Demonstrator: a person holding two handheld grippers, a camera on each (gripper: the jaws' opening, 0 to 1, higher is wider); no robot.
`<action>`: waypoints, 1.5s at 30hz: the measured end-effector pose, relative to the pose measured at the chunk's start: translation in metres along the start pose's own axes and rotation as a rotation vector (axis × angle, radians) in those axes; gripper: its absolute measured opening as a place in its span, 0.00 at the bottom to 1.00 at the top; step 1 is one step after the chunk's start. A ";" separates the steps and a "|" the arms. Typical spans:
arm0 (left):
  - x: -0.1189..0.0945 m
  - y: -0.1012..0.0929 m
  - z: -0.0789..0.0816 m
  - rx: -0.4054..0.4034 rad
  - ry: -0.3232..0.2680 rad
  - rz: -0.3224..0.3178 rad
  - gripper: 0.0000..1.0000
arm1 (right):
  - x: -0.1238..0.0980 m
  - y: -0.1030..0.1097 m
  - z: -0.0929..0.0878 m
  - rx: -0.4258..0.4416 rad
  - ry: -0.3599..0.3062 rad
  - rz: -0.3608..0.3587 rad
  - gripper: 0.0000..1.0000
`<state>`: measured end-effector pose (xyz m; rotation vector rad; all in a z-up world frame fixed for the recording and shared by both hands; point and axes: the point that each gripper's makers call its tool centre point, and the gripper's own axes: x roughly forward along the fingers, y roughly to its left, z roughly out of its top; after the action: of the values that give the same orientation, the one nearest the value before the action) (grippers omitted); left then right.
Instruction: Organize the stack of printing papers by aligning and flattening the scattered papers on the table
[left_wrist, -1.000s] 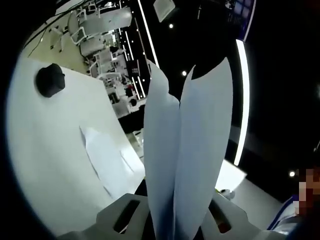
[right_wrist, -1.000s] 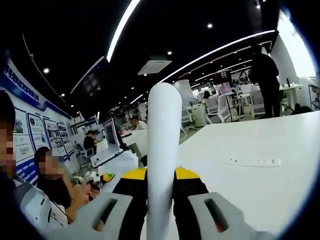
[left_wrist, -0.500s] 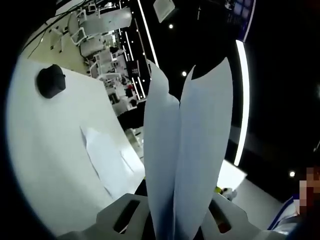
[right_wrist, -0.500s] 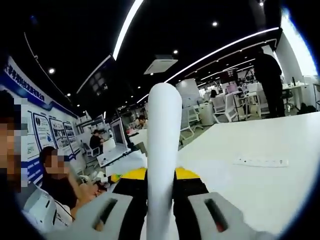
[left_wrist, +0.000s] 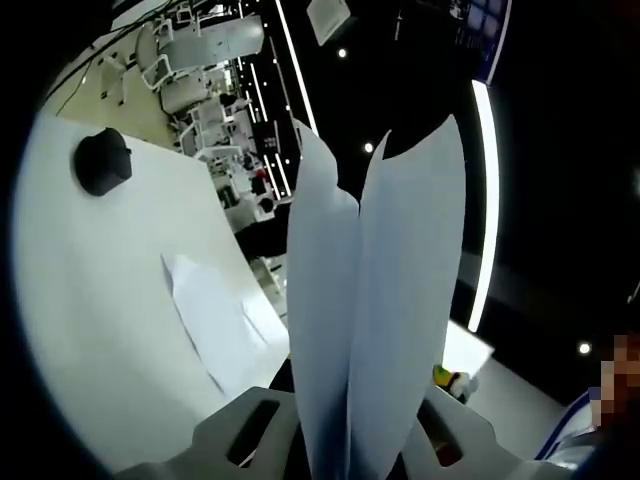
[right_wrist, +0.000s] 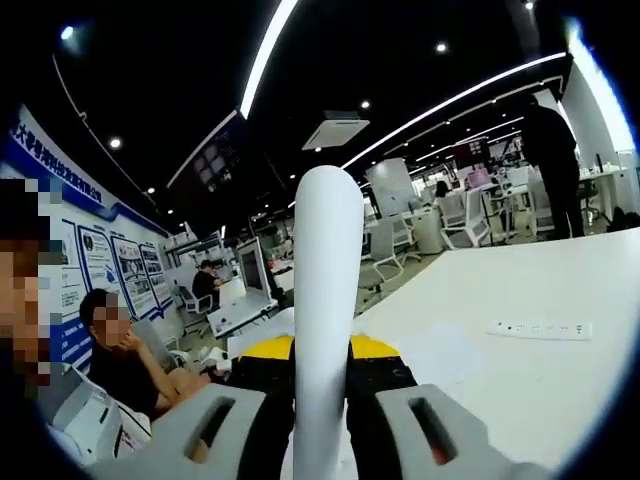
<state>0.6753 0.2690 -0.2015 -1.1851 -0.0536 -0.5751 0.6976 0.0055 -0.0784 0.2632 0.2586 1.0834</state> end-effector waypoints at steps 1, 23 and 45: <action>0.000 0.000 0.000 -0.001 0.000 0.000 0.06 | 0.000 0.000 0.000 0.000 0.001 0.001 0.14; -0.001 0.001 -0.002 -0.009 -0.006 -0.009 0.06 | 0.014 0.012 -0.003 0.006 0.016 0.030 0.14; 0.003 0.005 -0.005 -0.031 -0.004 -0.010 0.06 | 0.035 0.023 -0.004 0.042 0.008 0.068 0.14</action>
<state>0.6786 0.2645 -0.2064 -1.2170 -0.0546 -0.5842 0.6925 0.0478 -0.0774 0.3069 0.2813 1.1476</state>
